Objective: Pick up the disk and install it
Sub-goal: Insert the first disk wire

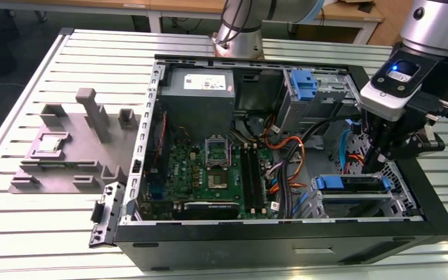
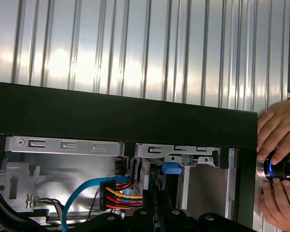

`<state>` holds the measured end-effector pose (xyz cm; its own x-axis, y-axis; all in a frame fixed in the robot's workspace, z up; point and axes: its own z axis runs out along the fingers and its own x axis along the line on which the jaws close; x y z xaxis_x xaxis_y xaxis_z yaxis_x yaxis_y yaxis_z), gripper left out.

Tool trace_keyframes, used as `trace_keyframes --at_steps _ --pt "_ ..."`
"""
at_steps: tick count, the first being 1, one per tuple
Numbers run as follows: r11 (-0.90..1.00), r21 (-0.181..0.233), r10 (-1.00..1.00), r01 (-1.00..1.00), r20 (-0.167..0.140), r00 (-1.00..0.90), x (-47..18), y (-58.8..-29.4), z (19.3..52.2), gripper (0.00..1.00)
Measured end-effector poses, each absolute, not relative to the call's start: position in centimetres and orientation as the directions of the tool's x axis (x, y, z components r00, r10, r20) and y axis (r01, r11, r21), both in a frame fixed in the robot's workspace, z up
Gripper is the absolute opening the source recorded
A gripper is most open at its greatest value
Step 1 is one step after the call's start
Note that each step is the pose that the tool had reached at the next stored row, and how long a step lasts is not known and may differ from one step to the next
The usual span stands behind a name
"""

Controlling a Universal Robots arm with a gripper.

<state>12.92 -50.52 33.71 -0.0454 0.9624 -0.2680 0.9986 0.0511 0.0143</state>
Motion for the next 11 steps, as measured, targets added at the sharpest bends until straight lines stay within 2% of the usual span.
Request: trace_keyframes --at_steps 11 --pt "0.032 0.021 0.963 0.999 -0.268 -0.025 12.92 -50.53 33.71 0.16"
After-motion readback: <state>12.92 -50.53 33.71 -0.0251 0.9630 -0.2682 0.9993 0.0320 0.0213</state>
